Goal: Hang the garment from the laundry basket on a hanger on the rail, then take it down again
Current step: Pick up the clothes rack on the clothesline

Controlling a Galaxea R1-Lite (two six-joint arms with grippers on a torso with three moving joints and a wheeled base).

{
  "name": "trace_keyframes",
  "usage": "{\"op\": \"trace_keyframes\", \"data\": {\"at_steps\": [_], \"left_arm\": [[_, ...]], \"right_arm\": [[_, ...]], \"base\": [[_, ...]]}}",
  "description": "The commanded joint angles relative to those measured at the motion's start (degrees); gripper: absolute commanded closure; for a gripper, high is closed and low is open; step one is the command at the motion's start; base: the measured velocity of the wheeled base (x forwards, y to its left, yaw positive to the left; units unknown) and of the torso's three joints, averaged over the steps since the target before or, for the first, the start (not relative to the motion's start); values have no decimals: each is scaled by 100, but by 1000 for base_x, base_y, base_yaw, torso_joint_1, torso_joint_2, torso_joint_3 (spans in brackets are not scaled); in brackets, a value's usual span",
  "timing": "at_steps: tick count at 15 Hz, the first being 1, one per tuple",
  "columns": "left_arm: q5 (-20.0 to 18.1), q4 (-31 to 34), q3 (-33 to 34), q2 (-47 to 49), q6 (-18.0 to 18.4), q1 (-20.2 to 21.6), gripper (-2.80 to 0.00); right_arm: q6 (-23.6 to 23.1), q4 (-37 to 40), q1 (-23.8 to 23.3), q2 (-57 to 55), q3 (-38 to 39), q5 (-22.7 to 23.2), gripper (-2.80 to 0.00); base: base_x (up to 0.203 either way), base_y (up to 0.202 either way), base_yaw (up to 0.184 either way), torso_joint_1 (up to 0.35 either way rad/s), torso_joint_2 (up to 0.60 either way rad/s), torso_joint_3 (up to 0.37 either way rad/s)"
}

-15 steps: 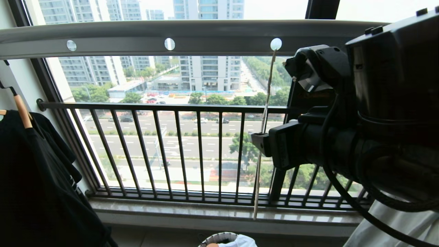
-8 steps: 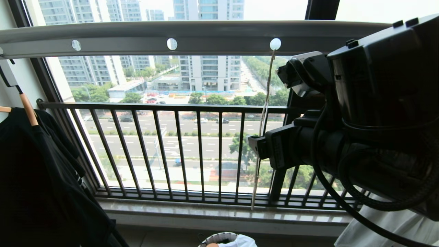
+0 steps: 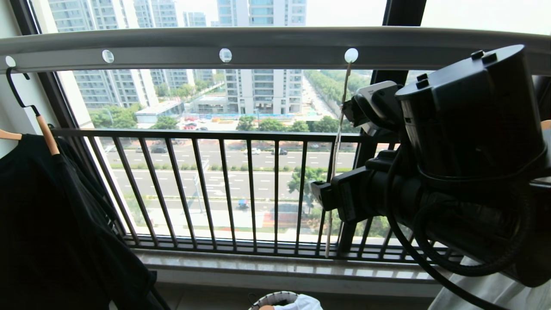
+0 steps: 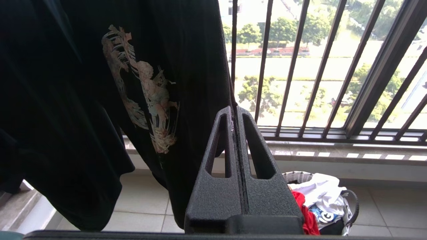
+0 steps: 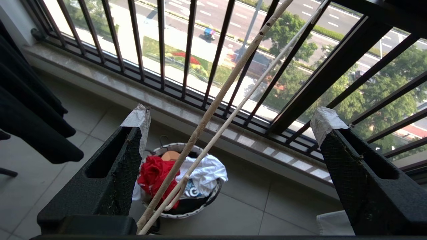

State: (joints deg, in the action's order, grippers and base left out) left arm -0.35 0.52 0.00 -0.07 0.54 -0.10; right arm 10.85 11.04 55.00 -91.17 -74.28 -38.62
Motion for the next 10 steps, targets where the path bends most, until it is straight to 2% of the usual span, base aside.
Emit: {"op": "trace_keyframes", "data": {"at_steps": [1,6,10], "left_arm": [[0,0,0,7,-1,1,0],[0,0,0,7,-1,1,0],[0,0,0,7,-1,1,0]], "right_arm": [[-4,18,-49,3,10,-31,-280],[-4,21,-108,65,172,-57,-280],[-12,22,-357,107,274,-58,-280]], "base": [[0,0,0,0,0,0],[0,0,0,0,0,0],[0,0,0,0,0,0]]}}
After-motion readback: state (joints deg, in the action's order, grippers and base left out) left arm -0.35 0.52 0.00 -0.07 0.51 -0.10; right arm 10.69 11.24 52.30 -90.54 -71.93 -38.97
